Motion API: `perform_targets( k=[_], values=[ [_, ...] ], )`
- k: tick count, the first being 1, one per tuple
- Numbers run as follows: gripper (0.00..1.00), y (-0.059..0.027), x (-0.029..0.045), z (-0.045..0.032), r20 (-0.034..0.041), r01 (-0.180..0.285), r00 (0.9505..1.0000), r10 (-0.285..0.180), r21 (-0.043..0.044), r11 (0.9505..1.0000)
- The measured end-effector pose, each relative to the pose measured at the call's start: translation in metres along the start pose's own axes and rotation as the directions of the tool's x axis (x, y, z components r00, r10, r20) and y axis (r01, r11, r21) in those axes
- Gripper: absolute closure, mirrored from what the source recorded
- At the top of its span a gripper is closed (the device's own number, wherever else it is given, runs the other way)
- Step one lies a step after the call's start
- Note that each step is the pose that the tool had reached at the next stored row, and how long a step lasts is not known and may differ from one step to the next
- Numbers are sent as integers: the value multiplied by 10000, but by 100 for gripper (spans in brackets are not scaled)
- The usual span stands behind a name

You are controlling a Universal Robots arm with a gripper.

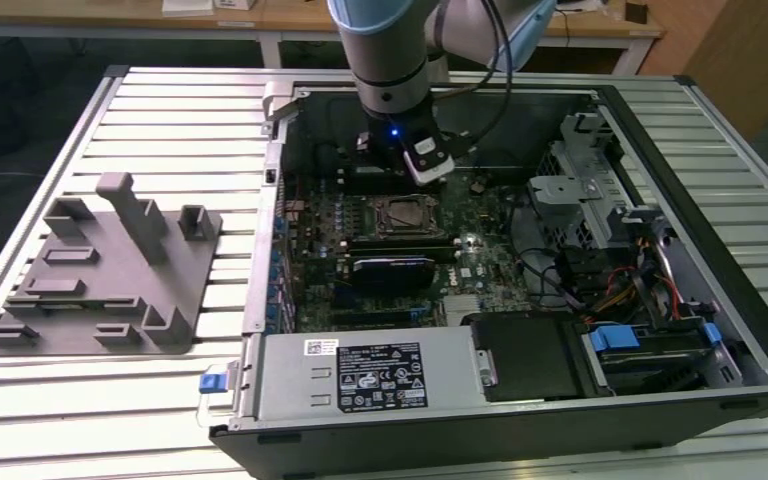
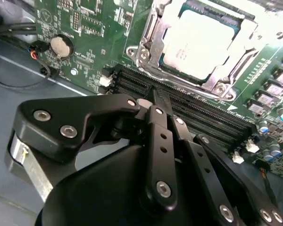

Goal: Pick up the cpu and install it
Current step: 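Install the first cpu locking lever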

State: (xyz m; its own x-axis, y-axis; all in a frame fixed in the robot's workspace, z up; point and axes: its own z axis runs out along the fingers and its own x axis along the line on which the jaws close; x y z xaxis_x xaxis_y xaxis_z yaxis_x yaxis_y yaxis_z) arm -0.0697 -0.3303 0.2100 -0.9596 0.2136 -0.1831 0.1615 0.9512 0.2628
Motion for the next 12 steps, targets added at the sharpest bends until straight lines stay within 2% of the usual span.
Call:
perform_targets(
  k=[3,6,9,12],
  values=[
    [89,5,-4,-20,68,52,10000,-54,364,9993],
    [89,9,-6,-31,151,107,9998,-120,806,9967],
    [89,10,-7,-39,235,150,9996,-182,1272,9918],
    [89,14,-10,-51,309,169,9993,-223,1665,9859]
  ],
)
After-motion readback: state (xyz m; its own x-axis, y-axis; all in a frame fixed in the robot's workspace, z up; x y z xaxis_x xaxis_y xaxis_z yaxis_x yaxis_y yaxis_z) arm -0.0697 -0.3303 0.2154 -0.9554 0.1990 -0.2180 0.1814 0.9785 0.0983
